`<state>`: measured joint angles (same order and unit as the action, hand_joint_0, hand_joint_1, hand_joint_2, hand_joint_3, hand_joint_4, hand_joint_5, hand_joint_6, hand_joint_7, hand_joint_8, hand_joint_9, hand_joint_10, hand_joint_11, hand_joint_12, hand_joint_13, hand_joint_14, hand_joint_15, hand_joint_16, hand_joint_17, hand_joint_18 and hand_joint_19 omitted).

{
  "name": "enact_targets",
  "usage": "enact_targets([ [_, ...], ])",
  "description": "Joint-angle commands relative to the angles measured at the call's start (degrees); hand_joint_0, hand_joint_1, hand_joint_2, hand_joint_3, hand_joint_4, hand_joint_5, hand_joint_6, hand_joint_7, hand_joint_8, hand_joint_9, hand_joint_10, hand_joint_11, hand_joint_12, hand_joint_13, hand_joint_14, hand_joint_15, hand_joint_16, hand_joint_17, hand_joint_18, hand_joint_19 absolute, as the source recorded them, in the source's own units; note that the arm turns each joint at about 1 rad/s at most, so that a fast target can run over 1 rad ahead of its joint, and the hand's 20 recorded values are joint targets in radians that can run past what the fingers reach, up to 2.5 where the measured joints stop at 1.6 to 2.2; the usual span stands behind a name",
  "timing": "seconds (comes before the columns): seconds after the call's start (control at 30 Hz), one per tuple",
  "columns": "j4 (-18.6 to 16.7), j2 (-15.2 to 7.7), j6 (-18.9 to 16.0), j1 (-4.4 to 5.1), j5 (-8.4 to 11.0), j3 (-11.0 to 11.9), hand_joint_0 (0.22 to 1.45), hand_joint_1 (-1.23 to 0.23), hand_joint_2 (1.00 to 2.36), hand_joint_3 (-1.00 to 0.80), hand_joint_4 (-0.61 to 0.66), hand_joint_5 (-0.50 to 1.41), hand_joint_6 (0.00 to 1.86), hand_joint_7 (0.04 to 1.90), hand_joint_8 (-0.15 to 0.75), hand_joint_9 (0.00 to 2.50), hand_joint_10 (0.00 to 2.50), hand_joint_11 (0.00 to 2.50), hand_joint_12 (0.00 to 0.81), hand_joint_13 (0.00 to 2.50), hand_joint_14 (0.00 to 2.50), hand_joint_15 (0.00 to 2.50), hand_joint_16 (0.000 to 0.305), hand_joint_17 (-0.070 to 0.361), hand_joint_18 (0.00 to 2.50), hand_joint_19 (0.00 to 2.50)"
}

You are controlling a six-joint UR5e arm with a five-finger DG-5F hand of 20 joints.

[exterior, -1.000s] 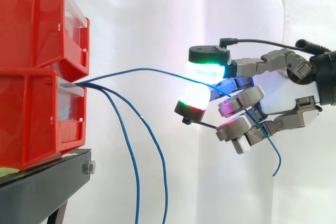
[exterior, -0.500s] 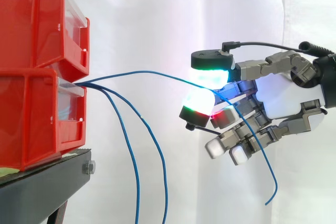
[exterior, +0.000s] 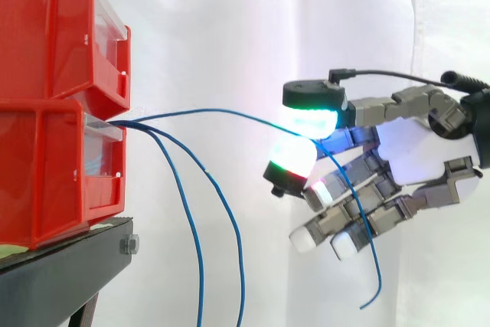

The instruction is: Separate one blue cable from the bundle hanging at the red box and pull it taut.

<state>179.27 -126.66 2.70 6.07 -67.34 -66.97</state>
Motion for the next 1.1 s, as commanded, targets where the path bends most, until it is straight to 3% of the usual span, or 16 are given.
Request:
enact_targets([
  [0.0, -1.6, 0.0, -0.8, 0.17, -0.08, -2.1, 0.67, -0.67, 1.02, -0.22, -0.04, -0.21, 0.95, 1.11, 0.249, 0.83, 0.02, 1.08, 0.336, 0.55, 0.02, 0.54, 0.047, 0.106, 0.52, 0.71],
  [0.1, -3.7, 0.0, -1.6, 0.26, 0.01, -3.1, 0.65, -0.64, 1.02, -0.29, 0.04, -0.21, 0.95, 1.11, 0.253, 0.85, 0.02, 1.12, 0.343, 0.54, 0.02, 0.54, 0.048, 0.108, 0.50, 0.70],
  [0.37, -3.9, 0.0, -1.4, 0.61, 0.36, -3.1, 0.62, -0.63, 1.02, -0.24, 0.08, -0.19, 0.95, 1.16, 0.260, 0.88, 0.02, 1.17, 0.346, 0.53, 0.02, 0.56, 0.049, 0.110, 0.46, 0.71],
  [0.6, -3.9, -0.1, -1.4, 0.70, 0.36, -3.2, 0.59, -0.50, 1.01, -0.38, 0.12, -0.19, 0.94, 1.17, 0.268, 0.90, 0.02, 1.24, 0.353, 0.52, 0.02, 0.57, 0.050, 0.113, 0.44, 0.70],
  [0.87, -5.0, -0.1, -1.3, 0.78, 0.36, -3.2, 0.60, -0.47, 1.01, -0.42, 0.14, -0.19, 0.94, 1.15, 0.265, 0.91, 0.02, 1.28, 0.354, 0.53, 0.02, 0.57, 0.050, 0.112, 0.45, 0.70],
  [1.07, -5.1, 0.0, -1.2, 0.78, 0.36, -3.1, 0.62, -0.64, 1.02, -0.22, 0.11, -0.18, 0.94, 1.17, 0.262, 0.93, 0.02, 1.31, 0.347, 0.56, 0.02, 0.57, 0.049, 0.111, 0.49, 0.68],
])
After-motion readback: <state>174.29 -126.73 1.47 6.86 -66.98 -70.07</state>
